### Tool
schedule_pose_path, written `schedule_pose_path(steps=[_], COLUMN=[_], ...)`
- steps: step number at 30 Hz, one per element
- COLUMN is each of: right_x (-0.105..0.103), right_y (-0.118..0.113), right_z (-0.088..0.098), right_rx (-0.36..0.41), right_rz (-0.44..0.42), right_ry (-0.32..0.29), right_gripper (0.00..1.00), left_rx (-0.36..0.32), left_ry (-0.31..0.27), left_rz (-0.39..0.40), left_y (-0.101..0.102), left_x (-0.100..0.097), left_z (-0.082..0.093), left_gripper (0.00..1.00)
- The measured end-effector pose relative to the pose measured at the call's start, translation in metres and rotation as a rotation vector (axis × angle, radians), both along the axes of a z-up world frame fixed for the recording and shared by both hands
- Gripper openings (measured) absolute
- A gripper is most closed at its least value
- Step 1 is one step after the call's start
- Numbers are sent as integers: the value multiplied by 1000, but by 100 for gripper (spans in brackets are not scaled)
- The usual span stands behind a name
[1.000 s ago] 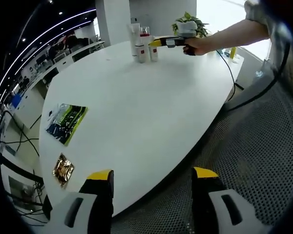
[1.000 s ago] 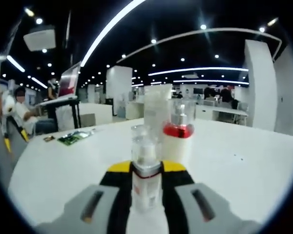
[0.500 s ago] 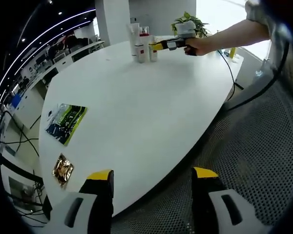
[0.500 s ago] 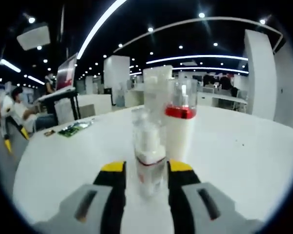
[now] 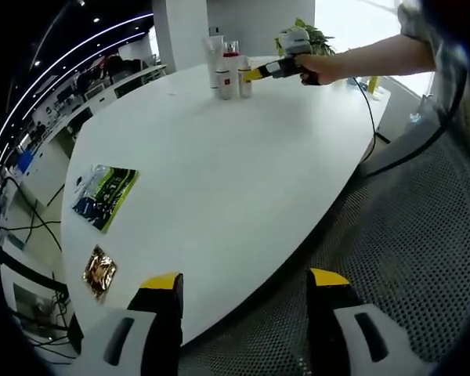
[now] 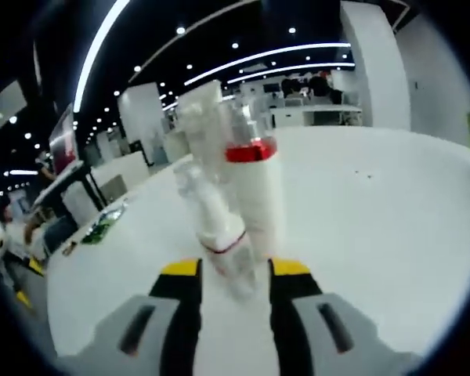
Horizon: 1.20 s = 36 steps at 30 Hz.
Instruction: Arrange the skincare products in the storage area until every visible bottle or jar stands upright without overlapping.
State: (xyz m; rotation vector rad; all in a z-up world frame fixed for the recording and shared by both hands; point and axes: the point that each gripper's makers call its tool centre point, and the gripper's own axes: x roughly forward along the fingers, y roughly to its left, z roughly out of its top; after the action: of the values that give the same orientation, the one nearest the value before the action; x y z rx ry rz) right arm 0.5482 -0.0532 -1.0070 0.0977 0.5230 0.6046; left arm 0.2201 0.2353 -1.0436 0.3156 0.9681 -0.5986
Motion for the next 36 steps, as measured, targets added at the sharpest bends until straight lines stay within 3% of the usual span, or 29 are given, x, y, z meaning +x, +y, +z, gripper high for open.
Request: schedule_pose_path(steps=[5,10,36], right_x=[2,6,22], right_y=[4,5,2], right_z=[-3,-1,-2], right_rx=[-32,-61,-154], right_rz=[-10,-2,67], right_ry=[13,2,-2], right_gripper=[31,22,21], left_rx=[6,-1,1], left_ry=[6,2,11], left_rz=[-3,2,3], left_y=[0,0,0], left_x=[-1,0,-1], left_z=[-1,0,-1], left_gripper=[64,64,63])
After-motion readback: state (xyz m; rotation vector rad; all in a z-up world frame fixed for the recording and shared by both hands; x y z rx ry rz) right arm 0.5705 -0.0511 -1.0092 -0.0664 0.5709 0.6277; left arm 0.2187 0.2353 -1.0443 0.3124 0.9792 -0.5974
